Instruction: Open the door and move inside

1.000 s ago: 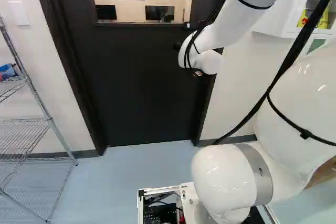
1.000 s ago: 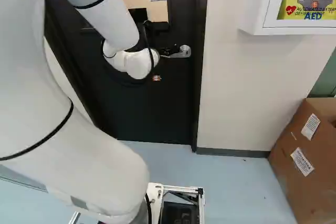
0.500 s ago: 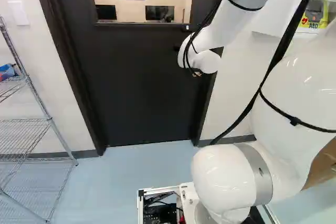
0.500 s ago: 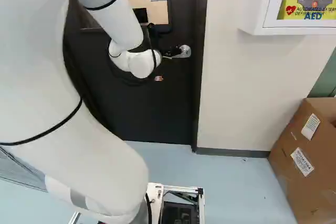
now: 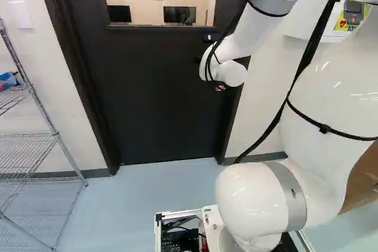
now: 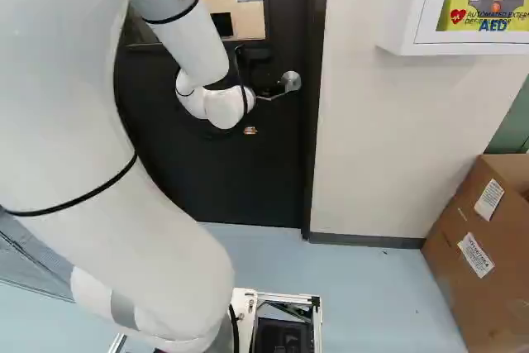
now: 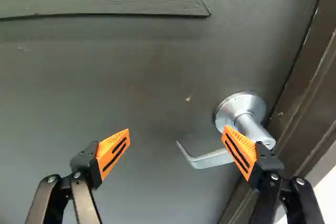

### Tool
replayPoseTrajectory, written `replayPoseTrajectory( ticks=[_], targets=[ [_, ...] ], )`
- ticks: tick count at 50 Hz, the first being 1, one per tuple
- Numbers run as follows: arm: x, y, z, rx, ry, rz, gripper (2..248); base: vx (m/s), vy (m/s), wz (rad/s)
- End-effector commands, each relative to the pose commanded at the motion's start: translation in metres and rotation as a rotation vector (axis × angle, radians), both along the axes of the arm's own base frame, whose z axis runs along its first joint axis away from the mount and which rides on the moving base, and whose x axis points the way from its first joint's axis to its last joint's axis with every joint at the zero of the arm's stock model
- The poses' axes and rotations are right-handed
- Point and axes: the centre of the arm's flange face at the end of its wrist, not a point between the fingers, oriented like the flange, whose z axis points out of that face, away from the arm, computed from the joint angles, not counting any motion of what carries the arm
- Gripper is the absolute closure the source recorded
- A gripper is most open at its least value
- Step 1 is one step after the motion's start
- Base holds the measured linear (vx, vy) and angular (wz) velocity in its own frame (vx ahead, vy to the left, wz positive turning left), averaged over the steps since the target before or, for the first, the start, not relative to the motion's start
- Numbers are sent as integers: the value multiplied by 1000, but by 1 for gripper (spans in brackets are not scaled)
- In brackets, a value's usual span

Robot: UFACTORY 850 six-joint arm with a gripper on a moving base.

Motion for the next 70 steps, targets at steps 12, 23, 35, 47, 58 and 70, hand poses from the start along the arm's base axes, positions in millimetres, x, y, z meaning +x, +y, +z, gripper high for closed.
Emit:
replayPoseTrajectory(
  ticks=[12, 23, 35, 47, 58, 70],
  targets=[
    [1, 0, -13, 2, 27, 0, 3, 0, 0, 0],
    [2, 0, -24, 4, 53, 0, 3, 0, 0, 0],
    [3, 0, -37, 6, 80, 0, 3, 0, 0, 0],
    [4, 0, -47, 7, 104, 0, 3, 0, 0, 0],
    [8, -3, -47, 29, 86, -39, 3, 0, 0, 0],
    [28, -4, -43, 76, 14, -121, 3, 0, 0, 0]
  ],
)
